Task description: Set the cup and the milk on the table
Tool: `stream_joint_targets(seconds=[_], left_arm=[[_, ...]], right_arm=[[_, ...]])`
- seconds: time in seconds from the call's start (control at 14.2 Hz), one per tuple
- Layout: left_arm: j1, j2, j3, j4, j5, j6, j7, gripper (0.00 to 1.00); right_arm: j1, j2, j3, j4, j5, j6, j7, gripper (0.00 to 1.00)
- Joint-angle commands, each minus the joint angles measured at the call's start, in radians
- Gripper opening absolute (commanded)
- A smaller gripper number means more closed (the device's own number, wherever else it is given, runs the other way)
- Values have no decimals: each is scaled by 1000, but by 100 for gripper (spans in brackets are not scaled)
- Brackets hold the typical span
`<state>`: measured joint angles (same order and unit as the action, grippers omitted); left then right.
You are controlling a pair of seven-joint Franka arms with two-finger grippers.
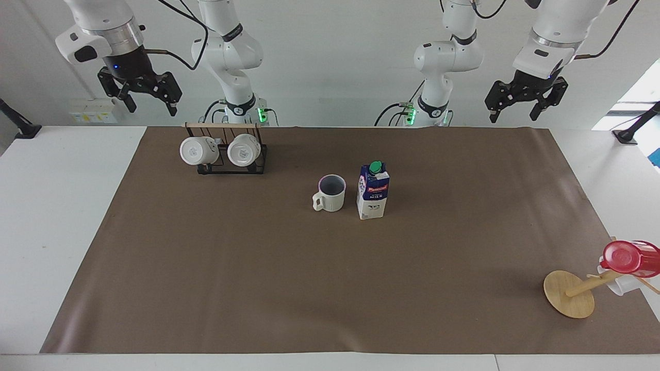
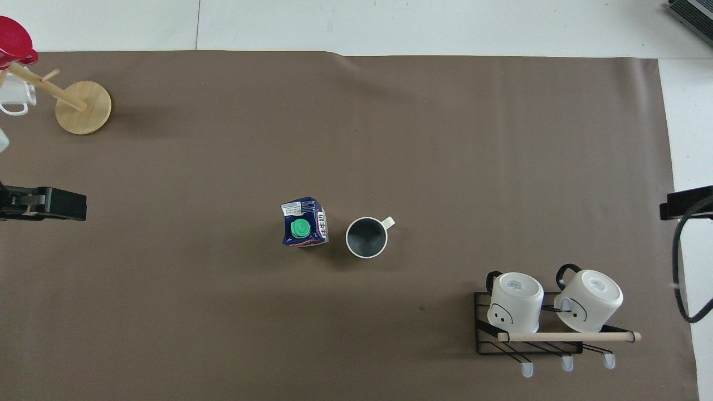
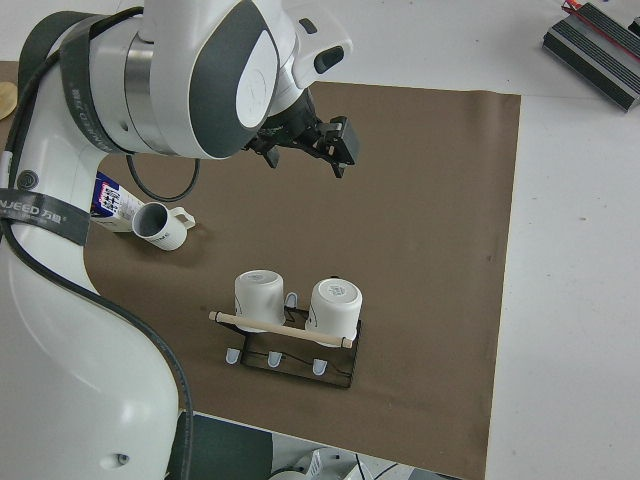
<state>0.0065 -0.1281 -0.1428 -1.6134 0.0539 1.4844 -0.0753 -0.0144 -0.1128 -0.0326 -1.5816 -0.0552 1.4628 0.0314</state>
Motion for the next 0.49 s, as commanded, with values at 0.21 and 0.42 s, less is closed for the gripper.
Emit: stream_joint_targets(seconds=[0.21, 0.42], left_arm=[[23, -1, -1, 12, -97, -55, 35, 100], [23, -4, -1, 7, -111, -58, 35, 100]], right_arm=[[-1, -11, 0, -11, -2, -2, -21, 100], [-1, -11, 0, -11, -2, -2, -21, 100]])
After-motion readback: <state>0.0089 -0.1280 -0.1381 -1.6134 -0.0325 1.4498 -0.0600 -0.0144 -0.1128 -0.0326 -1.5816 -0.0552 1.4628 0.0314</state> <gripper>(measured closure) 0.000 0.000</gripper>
